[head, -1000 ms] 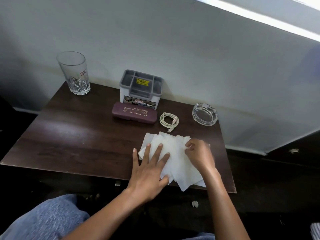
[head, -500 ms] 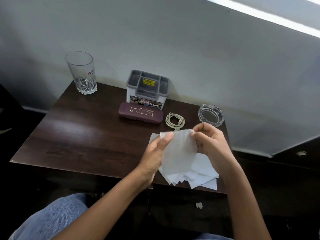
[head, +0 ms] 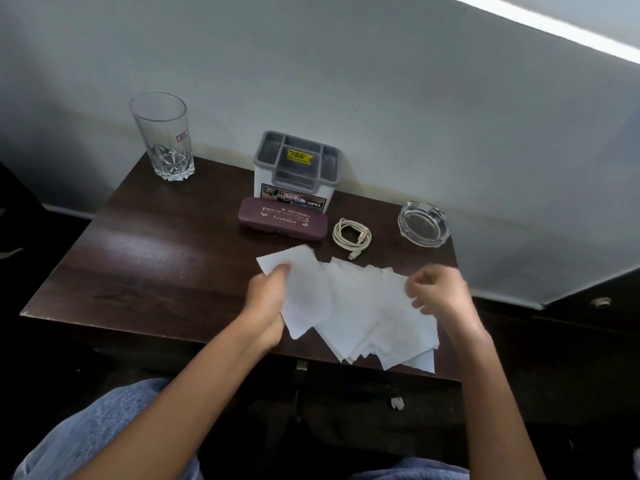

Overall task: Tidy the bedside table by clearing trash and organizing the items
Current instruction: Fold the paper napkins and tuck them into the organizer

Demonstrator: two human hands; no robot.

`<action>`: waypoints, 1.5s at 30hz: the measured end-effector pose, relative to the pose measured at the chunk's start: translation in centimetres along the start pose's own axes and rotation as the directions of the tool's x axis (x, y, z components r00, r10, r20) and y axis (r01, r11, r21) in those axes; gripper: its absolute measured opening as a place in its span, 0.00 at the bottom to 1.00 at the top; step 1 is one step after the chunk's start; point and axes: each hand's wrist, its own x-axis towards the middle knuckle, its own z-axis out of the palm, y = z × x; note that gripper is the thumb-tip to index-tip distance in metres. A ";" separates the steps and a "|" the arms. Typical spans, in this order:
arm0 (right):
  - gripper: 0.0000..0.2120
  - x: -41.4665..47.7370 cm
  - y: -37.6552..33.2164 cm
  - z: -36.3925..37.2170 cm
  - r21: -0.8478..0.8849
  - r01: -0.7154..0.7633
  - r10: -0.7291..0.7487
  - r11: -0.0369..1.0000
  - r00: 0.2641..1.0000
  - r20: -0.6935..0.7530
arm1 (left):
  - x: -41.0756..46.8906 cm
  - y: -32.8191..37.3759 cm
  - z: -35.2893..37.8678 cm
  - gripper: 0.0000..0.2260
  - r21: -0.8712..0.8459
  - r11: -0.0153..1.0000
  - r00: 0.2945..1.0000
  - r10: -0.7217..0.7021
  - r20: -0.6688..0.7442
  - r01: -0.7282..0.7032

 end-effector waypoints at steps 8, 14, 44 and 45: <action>0.08 0.5 0.9 2.8 -0.273 -0.057 0.114 0.960 0.973 0.198 | -0.2 -0.5 0.5 0.10 0.024 0.998 0.996 -0.065 0.068 0.063; 0.08 0.2 0.9 2.7 -0.241 -0.060 0.099 0.969 0.984 0.151 | -0.1 -1.2 0.4 0.11 0.103 0.991 0.994 -0.096 0.055 0.090; 0.13 -1.1 -2.6 -0.6 0.775 -0.108 -0.079 0.623 0.977 0.200 | -0.3 0.6 0.3 0.13 -0.128 0.991 0.997 -0.033 0.074 0.042; 0.13 -1.1 -2.8 -0.5 0.789 -0.115 -0.082 0.604 0.975 0.204 | -0.4 0.5 0.4 0.14 -0.143 0.989 0.991 -0.025 0.134 0.045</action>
